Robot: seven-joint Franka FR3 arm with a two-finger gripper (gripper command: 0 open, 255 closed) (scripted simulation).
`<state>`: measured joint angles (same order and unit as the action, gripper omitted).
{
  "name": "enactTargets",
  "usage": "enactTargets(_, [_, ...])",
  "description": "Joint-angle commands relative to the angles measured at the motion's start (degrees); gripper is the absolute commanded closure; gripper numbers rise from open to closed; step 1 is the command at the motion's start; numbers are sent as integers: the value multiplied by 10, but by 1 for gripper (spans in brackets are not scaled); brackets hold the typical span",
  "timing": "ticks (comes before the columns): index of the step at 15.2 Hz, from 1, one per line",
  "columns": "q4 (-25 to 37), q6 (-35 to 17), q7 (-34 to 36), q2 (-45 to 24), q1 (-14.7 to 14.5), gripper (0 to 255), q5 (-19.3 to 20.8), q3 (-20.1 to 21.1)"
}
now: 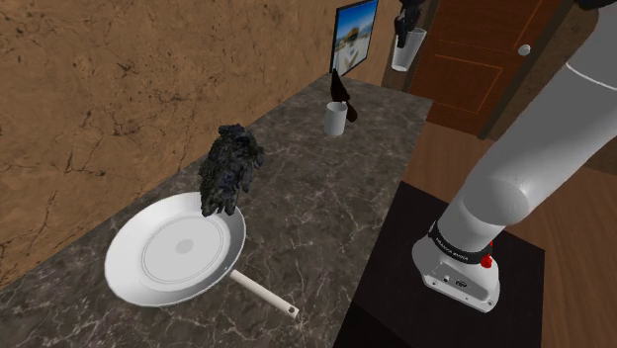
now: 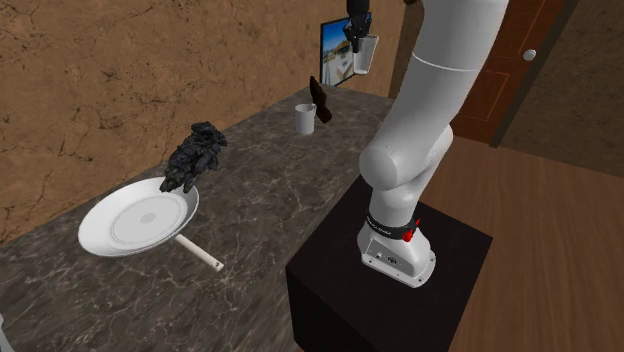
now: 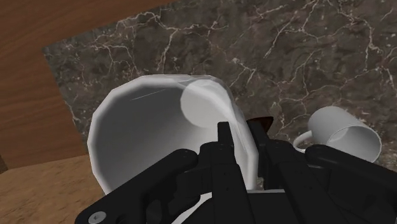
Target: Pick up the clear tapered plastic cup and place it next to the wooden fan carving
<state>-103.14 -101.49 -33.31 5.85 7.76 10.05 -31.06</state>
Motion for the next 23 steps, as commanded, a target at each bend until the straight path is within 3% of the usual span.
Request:
enactTargets(1, [43, -3, -35, -48, 10, 255, -26, -20])
enactTargets(5, [151, 12, -104, -153, 47, 255, -92, -45])
enactTargets(9, [293, 52, -163, -270, 113, 255, -165, -51])
enactTargets(23, [166, -62, -154, -256, 96, 255, -157, -46])
